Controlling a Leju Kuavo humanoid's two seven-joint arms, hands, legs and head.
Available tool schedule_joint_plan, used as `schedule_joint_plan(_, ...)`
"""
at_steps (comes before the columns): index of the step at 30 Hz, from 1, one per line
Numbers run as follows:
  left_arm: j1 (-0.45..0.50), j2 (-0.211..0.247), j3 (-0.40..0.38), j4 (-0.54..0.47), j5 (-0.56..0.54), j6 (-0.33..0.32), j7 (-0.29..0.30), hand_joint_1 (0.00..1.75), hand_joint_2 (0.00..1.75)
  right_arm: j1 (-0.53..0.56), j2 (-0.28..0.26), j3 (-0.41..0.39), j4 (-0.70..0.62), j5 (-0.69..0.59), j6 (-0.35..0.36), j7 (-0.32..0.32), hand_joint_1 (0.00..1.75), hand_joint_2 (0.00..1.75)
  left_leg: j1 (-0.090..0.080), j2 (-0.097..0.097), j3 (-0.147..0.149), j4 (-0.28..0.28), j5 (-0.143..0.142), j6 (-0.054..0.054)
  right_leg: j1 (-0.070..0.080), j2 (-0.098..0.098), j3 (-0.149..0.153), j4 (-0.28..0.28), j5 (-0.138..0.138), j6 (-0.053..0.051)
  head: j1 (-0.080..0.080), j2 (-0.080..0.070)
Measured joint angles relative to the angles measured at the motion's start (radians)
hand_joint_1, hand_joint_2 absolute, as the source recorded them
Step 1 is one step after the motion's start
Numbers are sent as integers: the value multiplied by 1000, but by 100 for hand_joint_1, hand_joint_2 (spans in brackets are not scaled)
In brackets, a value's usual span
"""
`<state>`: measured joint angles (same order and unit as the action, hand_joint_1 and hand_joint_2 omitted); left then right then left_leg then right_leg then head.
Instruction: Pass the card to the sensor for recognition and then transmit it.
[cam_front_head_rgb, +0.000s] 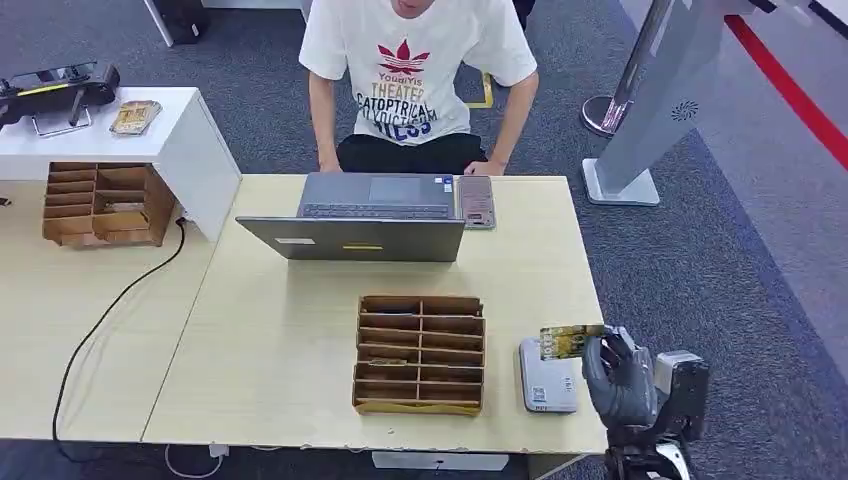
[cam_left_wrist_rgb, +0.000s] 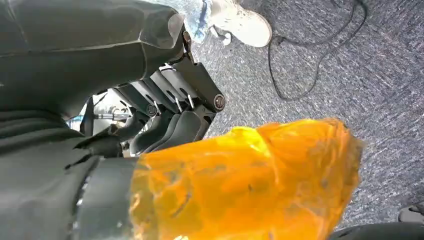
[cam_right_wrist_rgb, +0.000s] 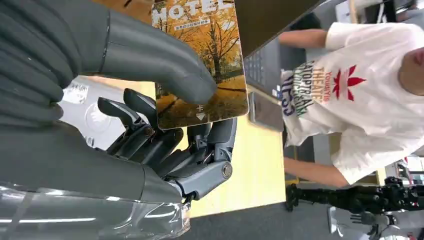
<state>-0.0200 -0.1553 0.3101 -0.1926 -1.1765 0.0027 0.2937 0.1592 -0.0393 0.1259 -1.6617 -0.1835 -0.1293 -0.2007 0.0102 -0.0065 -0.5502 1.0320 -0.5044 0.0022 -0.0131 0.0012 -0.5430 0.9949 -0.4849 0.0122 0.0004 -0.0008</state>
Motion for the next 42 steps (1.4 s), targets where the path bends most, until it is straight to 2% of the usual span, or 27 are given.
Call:
schedule_joint_plan(5, 0, 0, 0, 0, -10, -2, 0, 175, 0, -17, -19, -1, 43, 11, -6, 8, 175, 175, 0, 0, 0, 0, 0, 0, 0, 0, 0, 0, 0, 0, 0, 0)
schedule_joint_plan(17, 0, 0, 0, 0, -32, -12, -1, 175, 0, -73, -55, -3, 193, 27, 55, 66, 175, 175, 0, 0, 0, 0, 0, 0, 0, 0, 0, 0, 0, 0, 0, 0)
schedule_joint_plan(25, -1, 1, 0, 0, -36, -14, -2, 175, 0, -106, -72, -4, 295, 37, 66, 83, 175, 175, 0, 0, 0, 0, 0, 0, 0, 0, 0, 0, 0, 0, 0, 0)
schedule_joint_plan(42, 0, 1, 8, 0, -41, -16, -3, 175, 0, -139, -111, -1, 351, 96, 79, 118, 175, 175, 0, 0, 0, 0, 0, 0, 0, 0, 0, 0, 0, 0, 0, 0)
